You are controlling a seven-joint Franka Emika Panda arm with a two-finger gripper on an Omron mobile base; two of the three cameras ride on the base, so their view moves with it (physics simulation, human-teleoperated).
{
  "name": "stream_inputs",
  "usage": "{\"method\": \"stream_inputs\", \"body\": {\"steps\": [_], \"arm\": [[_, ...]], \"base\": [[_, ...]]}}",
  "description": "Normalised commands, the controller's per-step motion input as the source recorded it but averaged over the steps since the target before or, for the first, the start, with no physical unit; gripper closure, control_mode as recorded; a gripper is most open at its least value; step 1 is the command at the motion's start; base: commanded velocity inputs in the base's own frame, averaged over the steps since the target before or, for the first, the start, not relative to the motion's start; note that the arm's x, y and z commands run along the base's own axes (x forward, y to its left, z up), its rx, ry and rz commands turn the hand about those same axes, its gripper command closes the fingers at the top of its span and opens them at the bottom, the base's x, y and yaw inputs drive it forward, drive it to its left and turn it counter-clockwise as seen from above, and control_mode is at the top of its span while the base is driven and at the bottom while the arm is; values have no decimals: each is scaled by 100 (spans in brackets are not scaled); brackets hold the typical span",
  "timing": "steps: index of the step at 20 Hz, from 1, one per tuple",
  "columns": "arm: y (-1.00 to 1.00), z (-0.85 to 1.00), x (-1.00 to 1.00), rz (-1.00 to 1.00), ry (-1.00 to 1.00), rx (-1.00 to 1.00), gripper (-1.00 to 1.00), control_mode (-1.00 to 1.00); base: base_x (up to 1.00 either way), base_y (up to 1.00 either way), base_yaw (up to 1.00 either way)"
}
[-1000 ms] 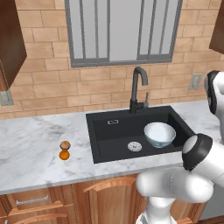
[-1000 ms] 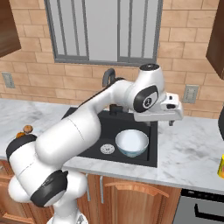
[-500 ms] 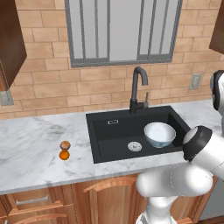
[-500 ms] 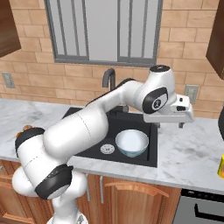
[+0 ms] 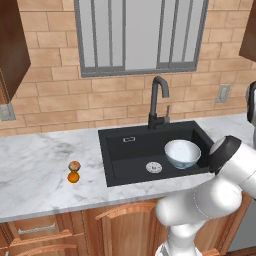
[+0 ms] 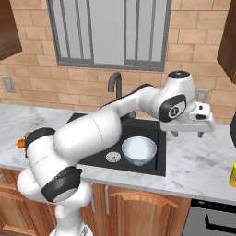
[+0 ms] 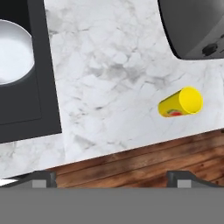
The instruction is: Remove the tangerine and tangerine from the sink. Then move the bowl and cup from the counter to the sink for washing.
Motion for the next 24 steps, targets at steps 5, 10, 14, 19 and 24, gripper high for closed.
{"method": "stream_inputs", "body": {"steps": [5, 10, 14, 19, 24], "arm": [[-35, -5, -3, -2, 0, 0, -100, -100], [-32, -6, -5, 0, 0, 2, -100, -100], [-19, -7, 0, 0, 0, 3, -100, -100], [-8, -10, 0, 1, 0, 2, -100, -100], [-6, -10, 0, 0, 0, 1, -100, -100]], "base": [[0, 0, 0], [0, 0, 0], [0, 0, 0], [0, 0, 0], [0, 0, 0]]}}
